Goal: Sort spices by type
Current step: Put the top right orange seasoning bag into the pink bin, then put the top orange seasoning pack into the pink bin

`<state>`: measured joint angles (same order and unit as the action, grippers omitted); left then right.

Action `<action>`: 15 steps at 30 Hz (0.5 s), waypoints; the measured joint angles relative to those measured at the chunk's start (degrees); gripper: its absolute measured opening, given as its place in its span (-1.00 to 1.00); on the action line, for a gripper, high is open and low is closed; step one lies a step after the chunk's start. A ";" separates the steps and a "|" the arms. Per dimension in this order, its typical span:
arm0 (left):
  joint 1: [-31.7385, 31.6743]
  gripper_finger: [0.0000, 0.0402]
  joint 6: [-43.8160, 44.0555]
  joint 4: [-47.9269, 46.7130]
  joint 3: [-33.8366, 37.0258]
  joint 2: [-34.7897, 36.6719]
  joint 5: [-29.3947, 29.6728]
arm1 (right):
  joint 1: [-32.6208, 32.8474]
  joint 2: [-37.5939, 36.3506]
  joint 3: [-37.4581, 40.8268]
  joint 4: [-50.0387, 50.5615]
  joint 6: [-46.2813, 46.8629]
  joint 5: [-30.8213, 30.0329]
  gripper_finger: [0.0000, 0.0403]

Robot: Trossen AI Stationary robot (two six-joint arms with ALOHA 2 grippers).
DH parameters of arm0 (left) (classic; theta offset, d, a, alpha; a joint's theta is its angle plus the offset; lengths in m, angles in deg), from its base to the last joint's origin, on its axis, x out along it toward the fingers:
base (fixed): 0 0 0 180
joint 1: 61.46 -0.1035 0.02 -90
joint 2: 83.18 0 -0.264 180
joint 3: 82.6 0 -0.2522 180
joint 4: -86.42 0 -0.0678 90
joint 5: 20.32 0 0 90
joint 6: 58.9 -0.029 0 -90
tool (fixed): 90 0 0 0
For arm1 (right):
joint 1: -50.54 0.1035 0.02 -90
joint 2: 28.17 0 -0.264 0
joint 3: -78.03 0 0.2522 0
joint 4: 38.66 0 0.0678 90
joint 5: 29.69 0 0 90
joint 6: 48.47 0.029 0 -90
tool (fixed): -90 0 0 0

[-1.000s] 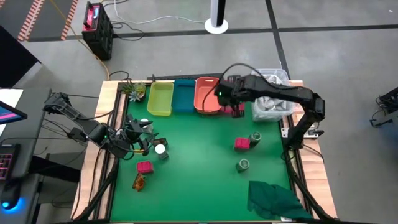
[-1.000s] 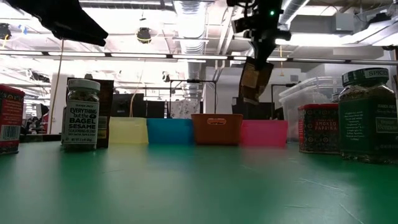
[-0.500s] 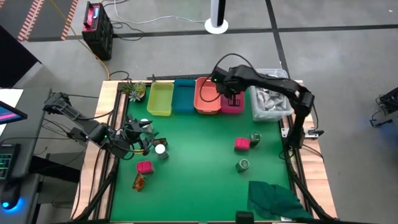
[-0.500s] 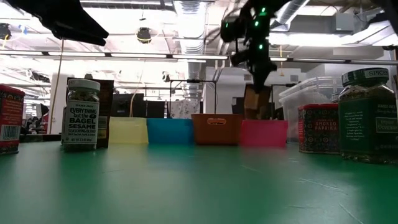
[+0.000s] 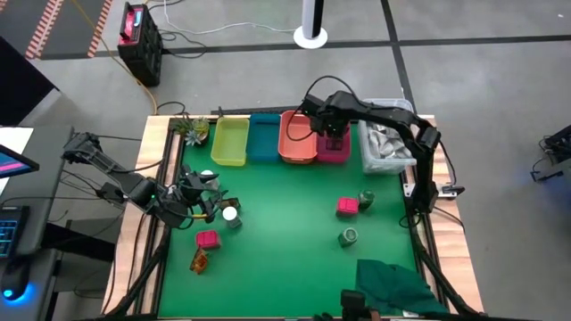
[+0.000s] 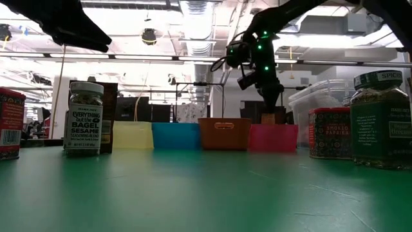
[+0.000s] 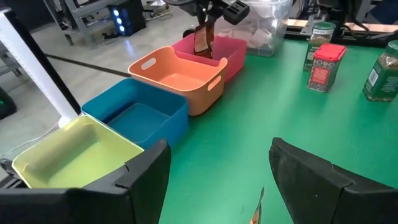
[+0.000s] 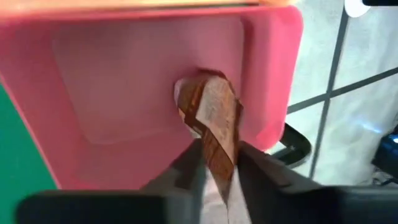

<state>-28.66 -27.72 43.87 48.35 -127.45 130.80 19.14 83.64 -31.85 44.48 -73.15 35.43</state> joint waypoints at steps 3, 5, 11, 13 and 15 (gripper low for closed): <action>0.00 0.29 0.13 0.01 0.00 0.02 -0.01 | 0.02 -0.09 0.00 0.49 0.70 0.01 -0.03; 0.00 0.29 0.13 0.01 0.00 0.02 -0.04 | 0.33 -0.11 -0.44 1.66 0.96 -0.38 0.17; 0.00 0.29 -0.37 -0.09 0.00 0.03 -0.84 | 1.76 -0.11 -8.29 7.46 4.38 -0.95 0.48; 0.00 0.29 -0.32 -0.14 0.00 0.16 -2.76 | 2.74 -0.13 -11.89 8.84 6.02 -0.94 0.50; 0.00 0.29 0.19 -0.20 -0.10 0.20 -6.37 | 4.30 -0.22 -14.99 9.63 7.17 -0.93 0.51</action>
<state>-28.66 -27.54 43.67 48.24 -127.26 124.43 23.44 83.42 -46.84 54.11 -65.98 34.50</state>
